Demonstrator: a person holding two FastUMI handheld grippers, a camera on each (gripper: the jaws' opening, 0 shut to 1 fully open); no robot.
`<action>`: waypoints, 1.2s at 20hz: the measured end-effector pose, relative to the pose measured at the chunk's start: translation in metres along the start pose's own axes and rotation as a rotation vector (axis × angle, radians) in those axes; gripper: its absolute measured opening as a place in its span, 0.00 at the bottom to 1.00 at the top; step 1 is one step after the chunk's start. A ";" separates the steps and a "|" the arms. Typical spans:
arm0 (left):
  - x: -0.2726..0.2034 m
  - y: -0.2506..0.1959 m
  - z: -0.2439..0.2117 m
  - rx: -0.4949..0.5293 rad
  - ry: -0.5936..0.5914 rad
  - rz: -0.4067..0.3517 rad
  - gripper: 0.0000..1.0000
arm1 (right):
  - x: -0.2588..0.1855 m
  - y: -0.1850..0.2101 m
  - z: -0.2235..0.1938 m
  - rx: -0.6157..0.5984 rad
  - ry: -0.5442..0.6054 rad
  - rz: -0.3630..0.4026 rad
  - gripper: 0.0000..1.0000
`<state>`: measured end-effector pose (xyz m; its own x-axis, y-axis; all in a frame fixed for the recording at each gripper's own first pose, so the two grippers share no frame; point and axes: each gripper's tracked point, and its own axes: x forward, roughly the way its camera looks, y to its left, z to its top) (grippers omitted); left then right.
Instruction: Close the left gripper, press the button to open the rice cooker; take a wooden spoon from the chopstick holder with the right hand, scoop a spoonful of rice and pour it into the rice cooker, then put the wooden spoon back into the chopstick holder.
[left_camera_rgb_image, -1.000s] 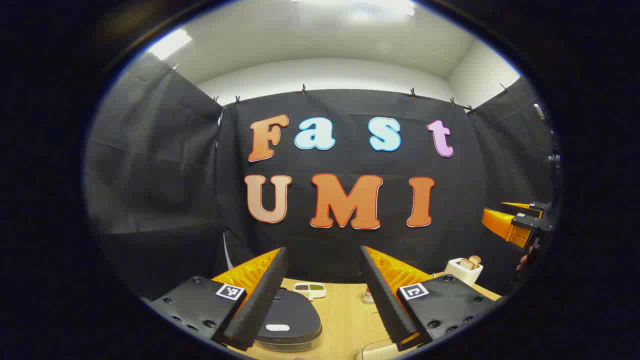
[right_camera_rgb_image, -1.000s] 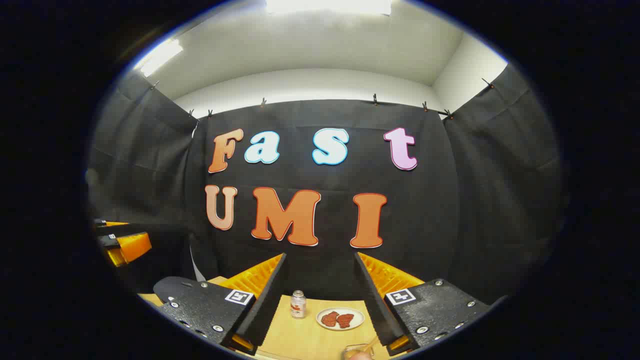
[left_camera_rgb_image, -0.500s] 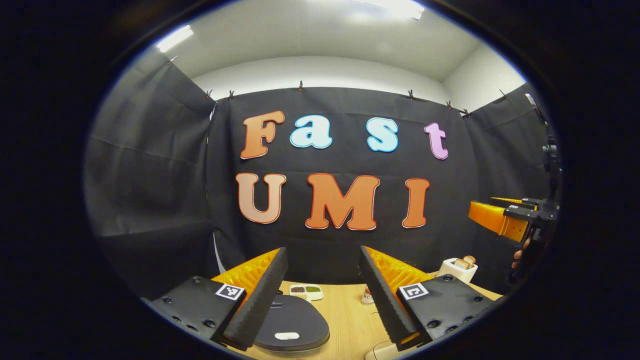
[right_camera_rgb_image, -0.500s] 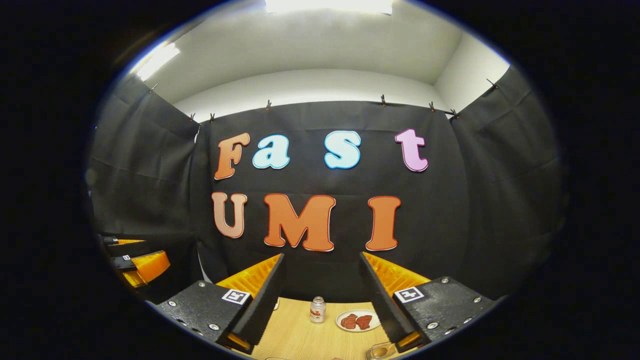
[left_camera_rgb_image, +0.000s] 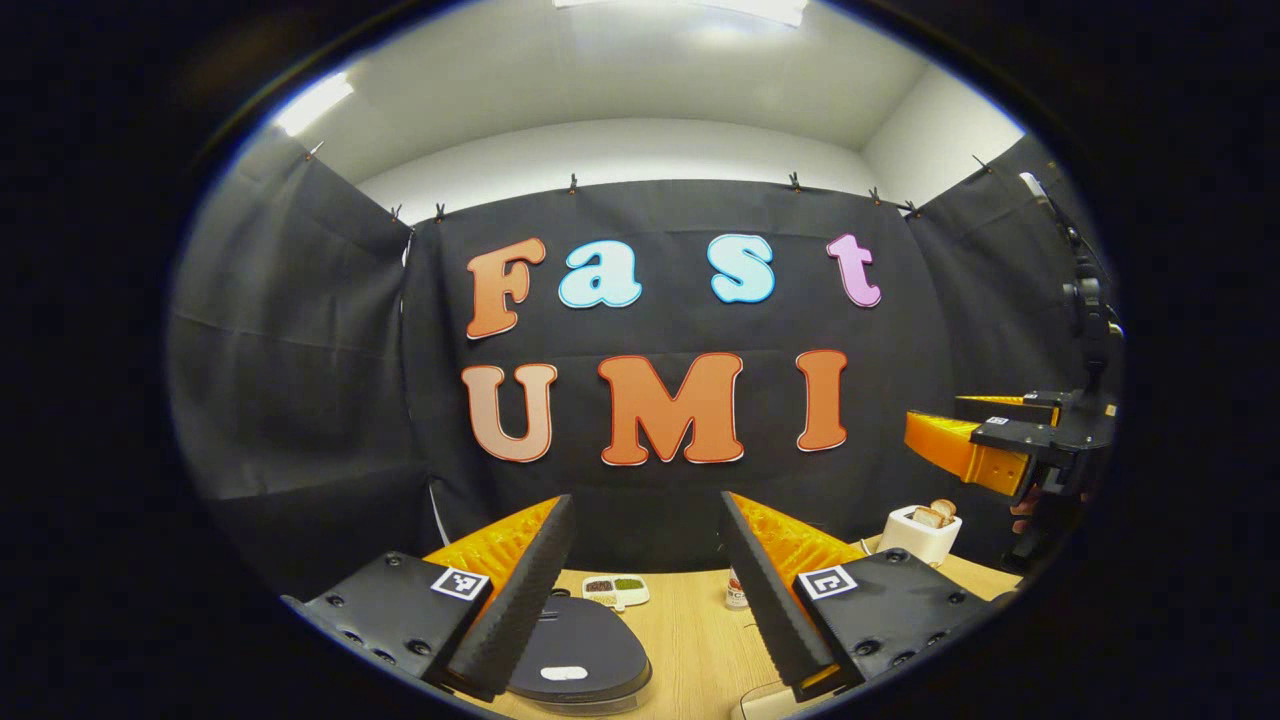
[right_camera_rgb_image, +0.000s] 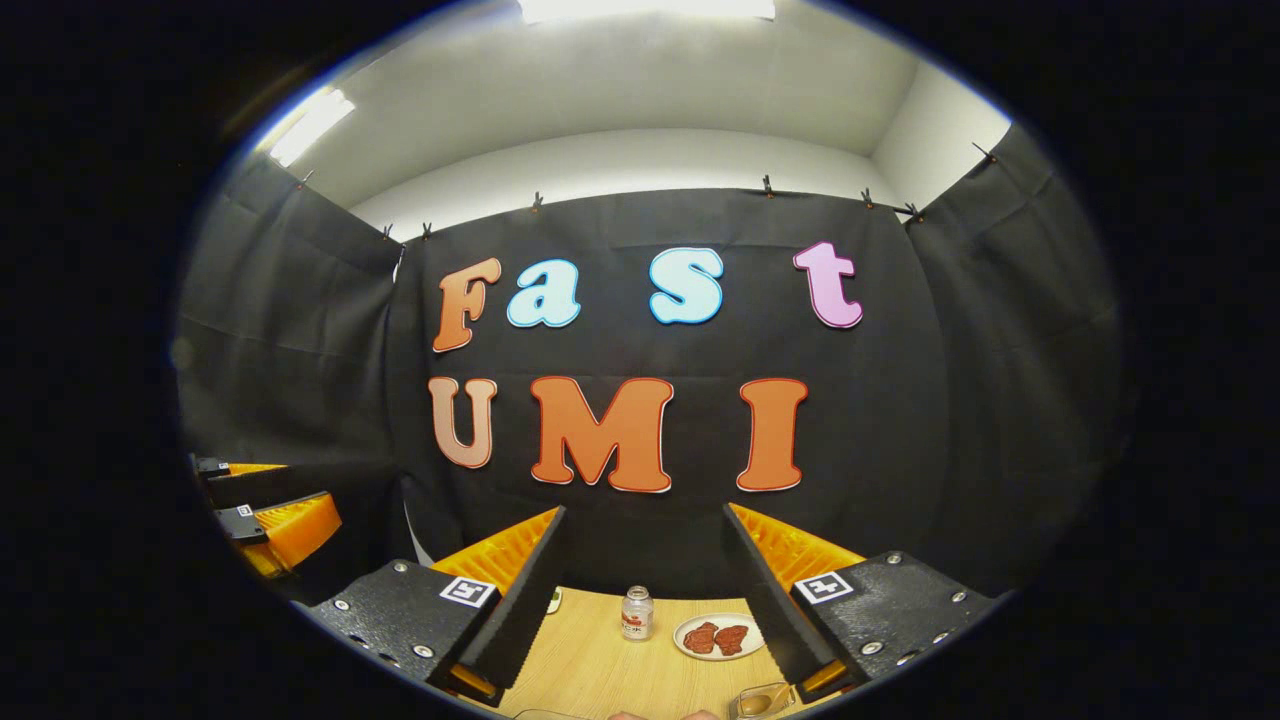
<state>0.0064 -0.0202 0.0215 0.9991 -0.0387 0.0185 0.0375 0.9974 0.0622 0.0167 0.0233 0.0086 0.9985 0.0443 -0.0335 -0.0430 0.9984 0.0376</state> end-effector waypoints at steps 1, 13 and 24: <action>-0.001 0.000 0.001 0.003 -0.002 0.003 0.97 | 0.000 0.000 0.001 0.001 -0.002 0.003 0.93; 0.005 0.017 -0.002 0.000 0.019 0.073 0.97 | 0.005 -0.007 -0.005 -0.018 0.017 -0.011 0.93; 0.013 0.025 -0.017 0.010 0.053 0.116 0.95 | 0.010 -0.023 -0.017 -0.019 0.033 -0.047 0.93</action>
<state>0.0207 0.0051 0.0061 0.9964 0.0808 -0.0267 -0.0786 0.9943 0.0723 0.0268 0.0010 -0.0098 0.9977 -0.0022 -0.0681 0.0033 0.9999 0.0158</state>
